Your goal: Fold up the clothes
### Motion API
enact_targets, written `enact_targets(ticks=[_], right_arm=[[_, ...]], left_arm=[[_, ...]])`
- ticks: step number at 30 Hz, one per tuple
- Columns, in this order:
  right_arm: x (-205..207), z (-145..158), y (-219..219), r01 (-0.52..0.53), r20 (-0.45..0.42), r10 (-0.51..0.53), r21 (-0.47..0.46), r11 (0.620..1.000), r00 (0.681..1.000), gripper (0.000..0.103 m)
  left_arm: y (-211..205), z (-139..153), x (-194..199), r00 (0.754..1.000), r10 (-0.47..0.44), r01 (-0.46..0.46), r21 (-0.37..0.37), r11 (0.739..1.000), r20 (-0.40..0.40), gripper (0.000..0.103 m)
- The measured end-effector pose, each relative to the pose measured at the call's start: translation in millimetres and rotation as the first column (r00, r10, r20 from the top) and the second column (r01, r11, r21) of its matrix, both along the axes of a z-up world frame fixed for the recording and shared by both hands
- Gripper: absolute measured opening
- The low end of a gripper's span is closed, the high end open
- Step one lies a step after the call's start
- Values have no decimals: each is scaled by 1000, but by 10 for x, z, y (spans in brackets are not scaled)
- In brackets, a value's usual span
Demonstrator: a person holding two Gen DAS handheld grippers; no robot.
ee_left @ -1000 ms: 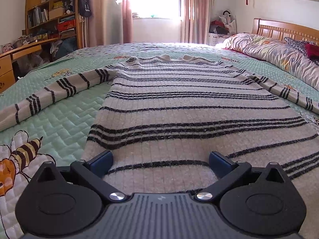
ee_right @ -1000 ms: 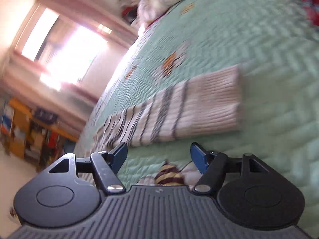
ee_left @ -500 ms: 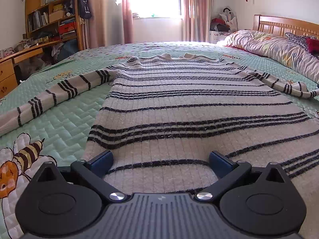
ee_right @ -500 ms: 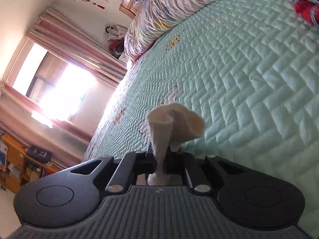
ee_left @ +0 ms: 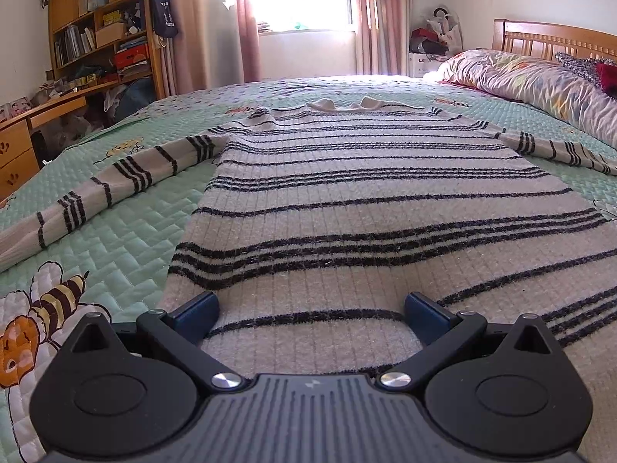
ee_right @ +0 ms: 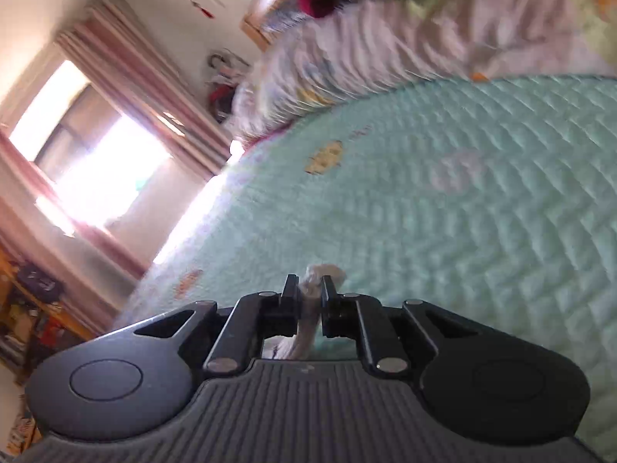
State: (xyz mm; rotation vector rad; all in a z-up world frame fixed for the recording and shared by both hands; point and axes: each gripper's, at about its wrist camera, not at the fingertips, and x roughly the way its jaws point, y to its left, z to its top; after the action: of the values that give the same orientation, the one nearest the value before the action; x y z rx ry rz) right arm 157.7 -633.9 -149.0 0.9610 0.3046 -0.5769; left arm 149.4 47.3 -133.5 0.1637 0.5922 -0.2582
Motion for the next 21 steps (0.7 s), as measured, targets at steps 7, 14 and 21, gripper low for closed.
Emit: enact_targets(ticks=[7,14,21], right_arm=[[-653,44,624,38,109,-28,-87,995,994,26],[-493,-30,390,109,62,-113,67,992,992,53],[-341,-207,170,104,113,-120,134,985,986,53]], left_arm=[[-3,-6,-6,1000,2,-2,6,1000,3,103],[-18,-5,-35,1000,6,-6,15,1000,15,103],[-19,-6,-33,1000,7,-7,16,1000,15,103]])
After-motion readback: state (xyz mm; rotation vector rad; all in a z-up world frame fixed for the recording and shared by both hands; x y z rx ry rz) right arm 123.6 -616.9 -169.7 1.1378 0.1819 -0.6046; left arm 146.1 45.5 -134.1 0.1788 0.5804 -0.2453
